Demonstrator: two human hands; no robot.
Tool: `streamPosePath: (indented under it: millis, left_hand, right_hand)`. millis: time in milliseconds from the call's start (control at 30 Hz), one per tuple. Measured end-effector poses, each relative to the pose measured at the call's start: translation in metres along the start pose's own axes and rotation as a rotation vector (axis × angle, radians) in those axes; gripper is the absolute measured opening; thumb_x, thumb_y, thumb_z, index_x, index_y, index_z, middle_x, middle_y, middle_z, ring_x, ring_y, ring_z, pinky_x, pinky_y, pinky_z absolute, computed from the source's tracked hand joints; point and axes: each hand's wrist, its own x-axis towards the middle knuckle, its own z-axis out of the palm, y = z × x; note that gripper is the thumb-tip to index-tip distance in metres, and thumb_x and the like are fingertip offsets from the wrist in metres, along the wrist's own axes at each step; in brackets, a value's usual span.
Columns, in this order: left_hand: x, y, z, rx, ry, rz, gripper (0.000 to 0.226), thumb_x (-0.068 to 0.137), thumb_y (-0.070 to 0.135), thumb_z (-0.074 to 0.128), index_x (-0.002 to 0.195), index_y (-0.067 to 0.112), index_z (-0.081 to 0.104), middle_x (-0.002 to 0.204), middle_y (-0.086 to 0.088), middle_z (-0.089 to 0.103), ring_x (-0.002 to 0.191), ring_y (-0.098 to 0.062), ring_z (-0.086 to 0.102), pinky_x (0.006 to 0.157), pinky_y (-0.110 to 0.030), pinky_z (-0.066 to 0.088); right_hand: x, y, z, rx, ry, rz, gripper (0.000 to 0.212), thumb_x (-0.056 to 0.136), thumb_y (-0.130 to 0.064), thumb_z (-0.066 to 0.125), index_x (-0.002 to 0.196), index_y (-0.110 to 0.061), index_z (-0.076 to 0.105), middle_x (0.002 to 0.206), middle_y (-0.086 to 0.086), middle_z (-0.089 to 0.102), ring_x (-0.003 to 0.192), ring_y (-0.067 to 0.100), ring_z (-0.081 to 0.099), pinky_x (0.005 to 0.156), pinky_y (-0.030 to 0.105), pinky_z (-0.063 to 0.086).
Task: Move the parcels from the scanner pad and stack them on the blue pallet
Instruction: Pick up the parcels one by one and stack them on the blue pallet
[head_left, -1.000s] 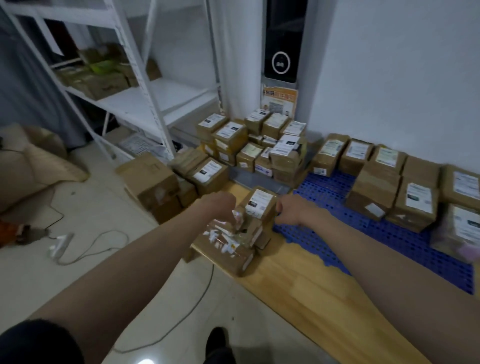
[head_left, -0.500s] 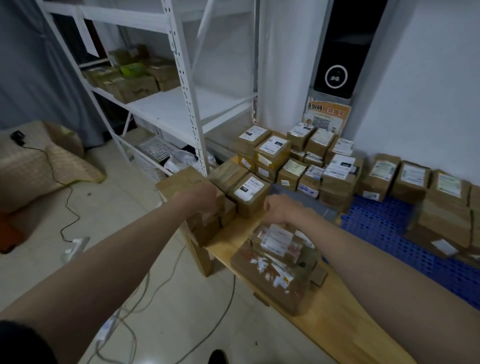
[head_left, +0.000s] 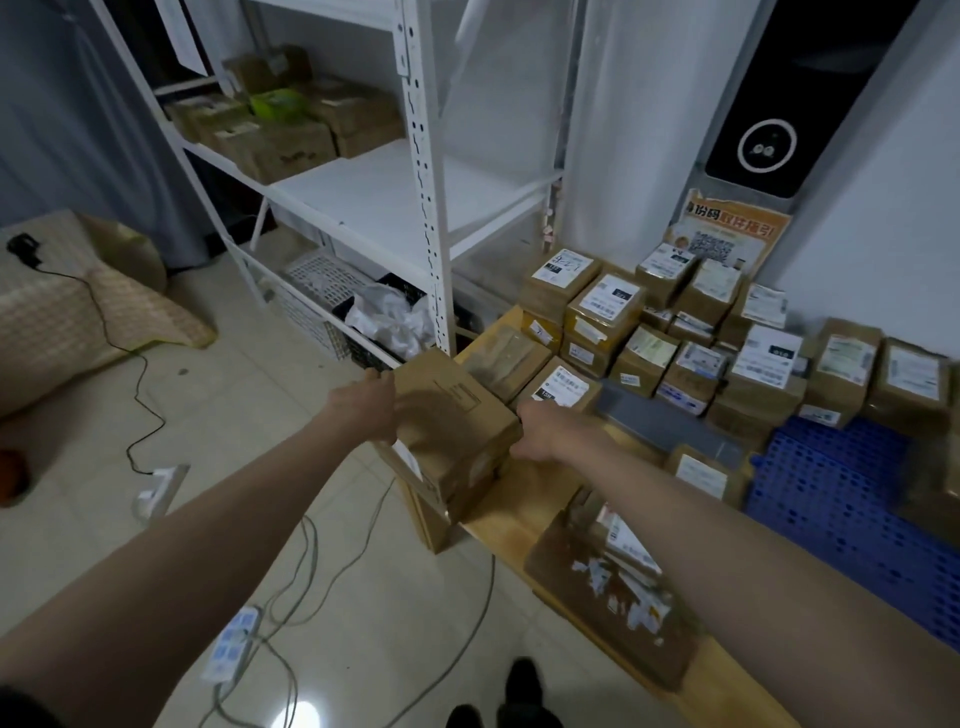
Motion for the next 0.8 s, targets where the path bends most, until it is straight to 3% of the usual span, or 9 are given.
streamPosePath:
  millis: [167, 400, 600, 800]
  left_hand:
    - [0.026, -0.014, 0.007, 0.033, -0.039, -0.075, 0.089, 0.072, 0.026, 0.083, 0.140, 0.007, 0.028, 0.137, -0.013, 0.037, 0.124, -0.034, 0.046, 0.092, -0.042, 0.047]
    - [0.062, -0.017, 0.020, -0.016, -0.124, -0.086, 0.105, 0.067, 0.025, 0.085, 0.147, 0.005, 0.020, 0.141, -0.012, 0.040, 0.125, -0.033, 0.047, 0.096, -0.044, 0.048]
    - [0.074, -0.008, 0.024, -0.005, -0.093, -0.088, 0.096, 0.066, 0.019, 0.086, 0.139, 0.005, 0.026, 0.134, -0.012, 0.040, 0.115, -0.032, 0.053, 0.085, -0.041, 0.051]
    - [0.072, -0.007, 0.020, -0.057, -0.046, -0.057, 0.096, 0.063, 0.019, 0.088, 0.137, 0.007, 0.028, 0.132, -0.012, 0.038, 0.116, -0.032, 0.053, 0.088, -0.043, 0.052]
  right_hand:
    - [0.031, -0.005, -0.004, 0.005, -0.024, 0.012, 0.043, 0.086, -0.025, 0.069, 0.123, -0.014, 0.049, 0.115, 0.009, 0.059, 0.099, 0.026, 0.061, 0.081, 0.038, 0.055]
    - [0.068, -0.002, 0.003, 0.006, -0.100, 0.022, 0.052, 0.086, -0.020, 0.070, 0.131, -0.014, 0.043, 0.120, 0.010, 0.056, 0.101, 0.027, 0.061, 0.084, 0.038, 0.056]
    - [0.082, 0.006, 0.014, 0.092, -0.156, 0.017, 0.069, 0.085, -0.021, 0.071, 0.142, -0.016, 0.034, 0.130, 0.014, 0.052, 0.113, 0.032, 0.057, 0.090, 0.044, 0.056]
    - [0.081, 0.010, 0.020, 0.176, -0.125, 0.028, 0.062, 0.082, -0.016, 0.071, 0.136, -0.016, 0.040, 0.129, 0.013, 0.052, 0.115, 0.032, 0.056, 0.096, 0.047, 0.051]
